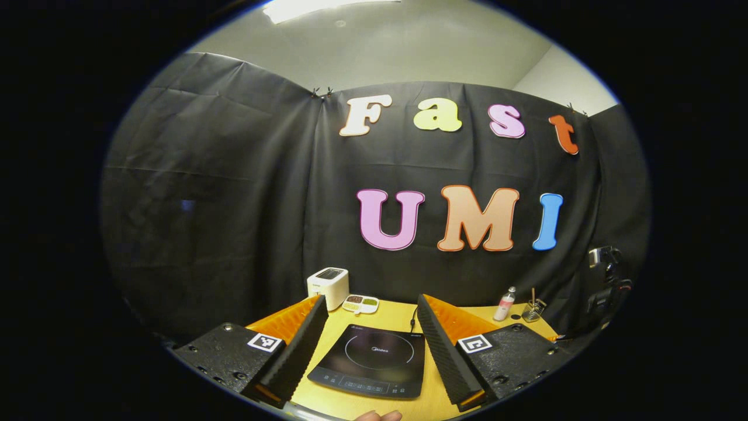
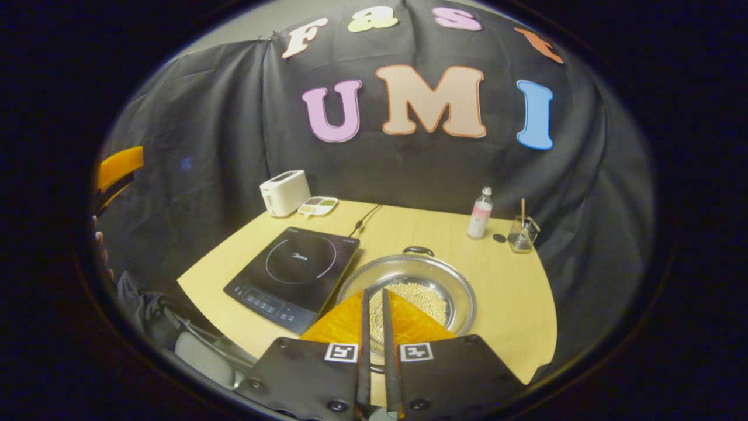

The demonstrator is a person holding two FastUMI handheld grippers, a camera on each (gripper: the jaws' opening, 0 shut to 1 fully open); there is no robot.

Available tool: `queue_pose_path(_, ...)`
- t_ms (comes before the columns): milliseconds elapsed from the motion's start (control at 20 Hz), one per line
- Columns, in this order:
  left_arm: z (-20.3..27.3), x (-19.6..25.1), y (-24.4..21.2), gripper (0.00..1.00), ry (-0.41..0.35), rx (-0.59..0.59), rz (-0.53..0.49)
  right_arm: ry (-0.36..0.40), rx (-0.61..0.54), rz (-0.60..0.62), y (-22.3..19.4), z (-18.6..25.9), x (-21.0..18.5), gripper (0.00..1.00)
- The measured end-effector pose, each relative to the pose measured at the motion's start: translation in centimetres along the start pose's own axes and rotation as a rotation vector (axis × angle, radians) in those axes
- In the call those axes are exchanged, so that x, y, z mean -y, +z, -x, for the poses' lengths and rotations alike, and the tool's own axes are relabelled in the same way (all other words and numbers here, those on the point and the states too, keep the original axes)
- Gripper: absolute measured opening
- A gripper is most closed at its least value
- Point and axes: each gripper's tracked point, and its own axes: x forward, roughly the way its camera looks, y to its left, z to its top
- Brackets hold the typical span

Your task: First push the handle of the pot to place it horizontally, then grasp the pot with both hands and set it on the induction cooktop.

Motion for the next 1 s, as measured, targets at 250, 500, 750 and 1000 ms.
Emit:
queue_pose_path(250,1.1,0.0,-0.2,0.89,0.088,-0.034,-0.018,0.171,-0.217,-0.115,-6.0,-2.2,-1.7,0.01)
queue_pose_path(500,0.8,-0.3,-0.4,0.89,0.101,-0.046,-0.035,0.239,-0.379,-0.199,-10.5,-3.6,-3.5,0.03)
queue_pose_path(750,-0.5,-0.7,-1.1,0.94,0.083,-0.052,-0.011,0.218,-0.517,-0.194,-13.7,-4.3,-4.1,0.03)
queue_pose_path(1000,-1.3,-2.2,-1.7,0.89,0.075,-0.061,0.0,0.152,-0.594,-0.158,-15.4,-5.0,-3.4,0.07)
